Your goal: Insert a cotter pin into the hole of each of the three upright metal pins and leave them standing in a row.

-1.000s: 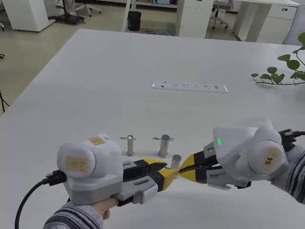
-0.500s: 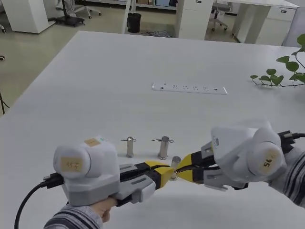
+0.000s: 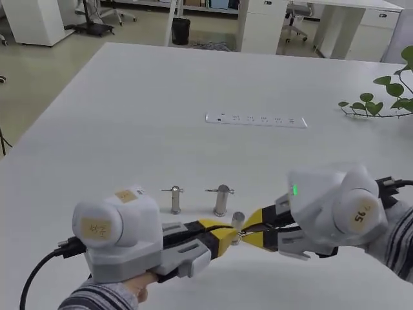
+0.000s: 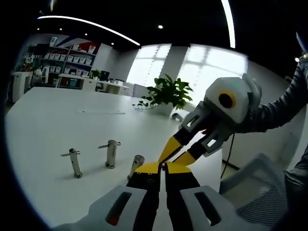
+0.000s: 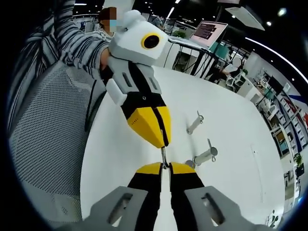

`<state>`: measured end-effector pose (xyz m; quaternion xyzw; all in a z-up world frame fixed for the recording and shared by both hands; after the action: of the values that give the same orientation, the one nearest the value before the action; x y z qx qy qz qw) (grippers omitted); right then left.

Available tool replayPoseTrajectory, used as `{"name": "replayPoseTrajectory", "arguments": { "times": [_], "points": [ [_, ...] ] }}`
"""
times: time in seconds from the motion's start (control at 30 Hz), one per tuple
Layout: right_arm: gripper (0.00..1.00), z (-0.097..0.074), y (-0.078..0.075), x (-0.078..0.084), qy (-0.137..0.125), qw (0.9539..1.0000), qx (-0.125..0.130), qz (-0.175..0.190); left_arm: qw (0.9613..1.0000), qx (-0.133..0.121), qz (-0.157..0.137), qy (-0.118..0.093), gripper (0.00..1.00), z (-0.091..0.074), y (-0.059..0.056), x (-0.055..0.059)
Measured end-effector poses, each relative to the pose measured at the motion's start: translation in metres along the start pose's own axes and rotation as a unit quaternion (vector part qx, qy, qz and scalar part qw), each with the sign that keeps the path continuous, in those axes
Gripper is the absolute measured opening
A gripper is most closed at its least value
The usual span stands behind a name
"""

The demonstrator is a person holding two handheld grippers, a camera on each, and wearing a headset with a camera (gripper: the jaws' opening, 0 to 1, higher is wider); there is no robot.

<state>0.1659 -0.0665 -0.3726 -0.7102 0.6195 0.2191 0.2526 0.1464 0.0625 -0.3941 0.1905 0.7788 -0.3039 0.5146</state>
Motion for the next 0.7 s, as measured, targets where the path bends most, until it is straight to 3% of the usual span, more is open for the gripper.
{"name": "replayPoseTrajectory", "arguments": {
  "times": [0.37, 0.57, 0.7],
  "points": [
    [0.00, -0.0040, 0.0017, 0.0059, -0.048, 0.9964, -0.034, 0.061, 0.9996, 0.025, 0.012, -0.002, 0.00, -0.0012, -0.0041, -0.0027],
    [0.00, -0.0054, 0.0034, 0.0042, -0.044, 0.9972, -0.032, 0.052, 0.9997, 0.024, 0.001, 0.005, 0.00, -0.0010, -0.0030, -0.0019],
    [0.00, -0.0059, 0.0060, 0.0019, -0.037, 0.9979, -0.034, 0.041, 0.9998, 0.006, 0.009, 0.015, 0.01, -0.0003, 0.0015, -0.0002]
  ]
}}
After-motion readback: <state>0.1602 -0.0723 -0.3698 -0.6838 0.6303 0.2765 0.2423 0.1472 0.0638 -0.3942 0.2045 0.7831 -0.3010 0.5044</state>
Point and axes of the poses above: the centre of the closed fingertips' face, and the gripper's own axes: z roughly forward along the fingers, y roughly to its left, x roughly out of its underside, the point moved 8 cm from there along -z, roughly backward along the fingers, and after that the axes turned 14 degrees about -x, right-handed, at the moved point
